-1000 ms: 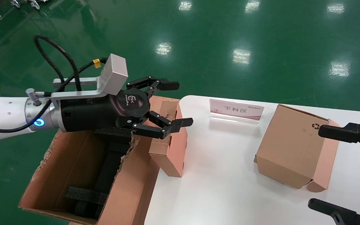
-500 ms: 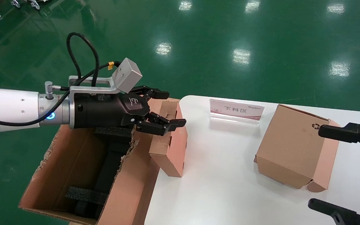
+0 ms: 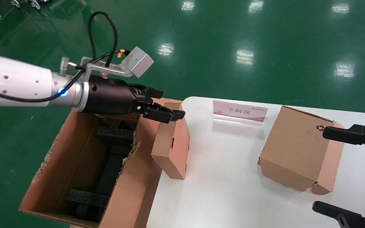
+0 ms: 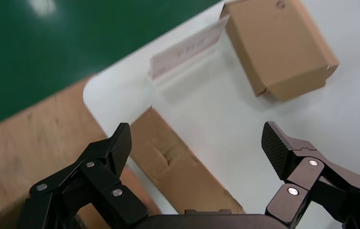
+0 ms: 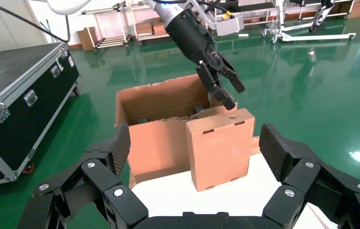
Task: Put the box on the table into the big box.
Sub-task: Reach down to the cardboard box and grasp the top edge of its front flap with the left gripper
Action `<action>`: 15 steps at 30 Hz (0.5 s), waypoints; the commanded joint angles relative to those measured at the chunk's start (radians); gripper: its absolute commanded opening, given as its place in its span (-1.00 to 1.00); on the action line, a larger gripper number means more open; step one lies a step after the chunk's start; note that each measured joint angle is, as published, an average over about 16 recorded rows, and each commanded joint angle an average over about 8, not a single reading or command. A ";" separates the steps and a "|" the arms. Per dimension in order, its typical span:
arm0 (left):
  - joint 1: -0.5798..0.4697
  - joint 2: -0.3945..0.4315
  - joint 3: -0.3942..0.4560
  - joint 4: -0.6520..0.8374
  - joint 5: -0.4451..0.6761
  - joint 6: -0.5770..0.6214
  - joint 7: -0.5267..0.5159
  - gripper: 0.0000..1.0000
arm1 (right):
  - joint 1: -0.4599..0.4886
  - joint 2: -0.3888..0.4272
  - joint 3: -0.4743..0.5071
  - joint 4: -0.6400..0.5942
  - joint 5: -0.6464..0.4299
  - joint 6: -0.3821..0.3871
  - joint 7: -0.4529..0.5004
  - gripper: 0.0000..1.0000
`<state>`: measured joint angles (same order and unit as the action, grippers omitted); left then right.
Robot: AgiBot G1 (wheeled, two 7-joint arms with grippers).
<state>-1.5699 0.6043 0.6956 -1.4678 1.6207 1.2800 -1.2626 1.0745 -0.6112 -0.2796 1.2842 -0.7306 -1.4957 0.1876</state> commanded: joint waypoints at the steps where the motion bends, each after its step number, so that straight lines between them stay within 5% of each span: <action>1: -0.049 0.016 0.033 -0.004 0.039 0.038 -0.068 1.00 | 0.000 0.000 0.000 0.000 0.000 0.000 0.000 1.00; 15: -0.452 0.236 0.477 -0.011 0.248 0.303 -0.543 1.00 | 0.000 0.000 0.000 0.000 0.000 0.000 0.000 1.00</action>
<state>-2.0082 0.8339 1.1592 -1.4789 1.8539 1.5707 -1.7910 1.0745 -0.6112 -0.2796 1.2842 -0.7306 -1.4957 0.1876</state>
